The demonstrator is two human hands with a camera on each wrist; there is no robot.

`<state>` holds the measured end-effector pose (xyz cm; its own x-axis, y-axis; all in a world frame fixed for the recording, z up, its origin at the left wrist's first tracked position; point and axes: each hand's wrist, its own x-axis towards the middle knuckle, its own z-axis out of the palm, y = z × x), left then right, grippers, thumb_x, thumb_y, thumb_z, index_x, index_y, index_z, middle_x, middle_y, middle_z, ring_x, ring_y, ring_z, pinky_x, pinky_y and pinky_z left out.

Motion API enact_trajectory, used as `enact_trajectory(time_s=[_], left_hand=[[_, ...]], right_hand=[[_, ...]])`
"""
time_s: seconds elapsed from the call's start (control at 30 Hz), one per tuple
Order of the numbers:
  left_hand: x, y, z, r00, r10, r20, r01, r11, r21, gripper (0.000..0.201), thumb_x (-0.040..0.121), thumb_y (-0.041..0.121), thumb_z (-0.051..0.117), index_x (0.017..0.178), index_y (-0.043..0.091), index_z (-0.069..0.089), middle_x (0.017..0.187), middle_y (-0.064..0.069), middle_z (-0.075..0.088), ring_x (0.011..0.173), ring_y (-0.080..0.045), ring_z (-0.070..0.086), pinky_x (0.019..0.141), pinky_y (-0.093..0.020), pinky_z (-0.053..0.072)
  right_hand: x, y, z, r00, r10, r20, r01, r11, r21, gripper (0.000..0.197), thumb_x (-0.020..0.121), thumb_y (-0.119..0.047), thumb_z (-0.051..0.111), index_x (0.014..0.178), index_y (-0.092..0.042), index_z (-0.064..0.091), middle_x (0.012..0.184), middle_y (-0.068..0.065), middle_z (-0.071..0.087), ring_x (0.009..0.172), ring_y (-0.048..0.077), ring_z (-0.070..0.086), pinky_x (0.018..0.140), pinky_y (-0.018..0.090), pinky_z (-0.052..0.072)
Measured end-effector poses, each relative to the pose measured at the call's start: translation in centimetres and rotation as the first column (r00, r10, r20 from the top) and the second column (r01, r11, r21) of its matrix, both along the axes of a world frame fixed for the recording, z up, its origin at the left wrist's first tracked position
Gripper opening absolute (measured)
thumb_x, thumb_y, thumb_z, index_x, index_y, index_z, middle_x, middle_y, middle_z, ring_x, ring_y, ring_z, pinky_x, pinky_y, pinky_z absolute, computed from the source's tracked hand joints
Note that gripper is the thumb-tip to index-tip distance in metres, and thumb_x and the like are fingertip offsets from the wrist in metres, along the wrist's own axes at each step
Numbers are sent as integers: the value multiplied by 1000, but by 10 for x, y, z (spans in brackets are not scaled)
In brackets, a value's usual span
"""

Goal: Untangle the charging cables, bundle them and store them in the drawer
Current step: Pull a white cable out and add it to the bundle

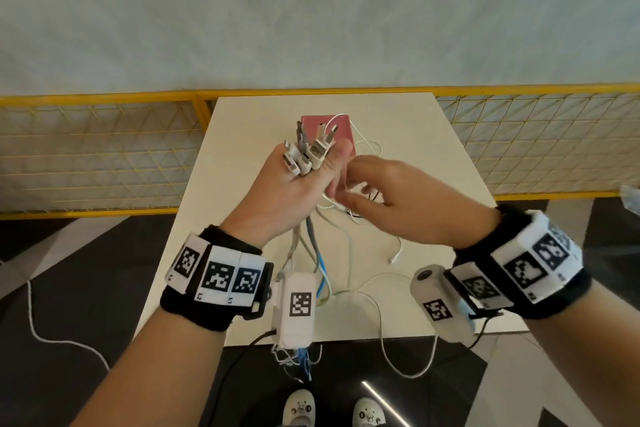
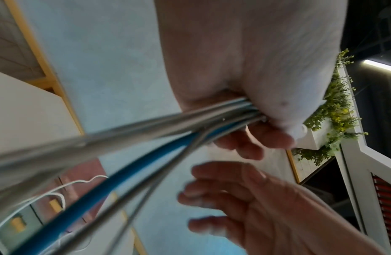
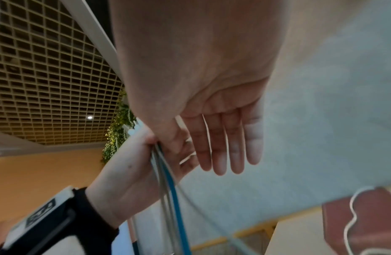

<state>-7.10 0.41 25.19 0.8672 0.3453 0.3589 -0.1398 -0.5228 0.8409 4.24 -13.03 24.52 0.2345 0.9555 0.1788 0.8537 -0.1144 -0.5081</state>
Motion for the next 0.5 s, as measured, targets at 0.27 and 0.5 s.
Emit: enact_trajectory(time_s=[0.27, 0.5], left_hand=[[-3, -2, 12, 997, -66, 27, 67, 996, -52, 47, 88, 63, 36, 57, 37, 60, 66, -17, 59, 77, -33, 66, 81, -37, 51], [-15, 19, 21, 977, 149, 150, -106, 959, -263, 52, 91, 56, 44, 46, 30, 45, 53, 3, 47, 38, -15, 39, 47, -26, 35]], right_hand=[[-45, 32, -46, 817, 201, -540, -197, 978, 67, 14, 100, -10, 40, 105, 1, 47, 95, 1, 63, 92, 10, 62, 88, 27, 50], [-20, 16, -126, 919, -19, -393, -115, 942, -314, 13, 92, -29, 58, 92, -17, 56, 91, 3, 61, 81, 16, 55, 74, 24, 43]])
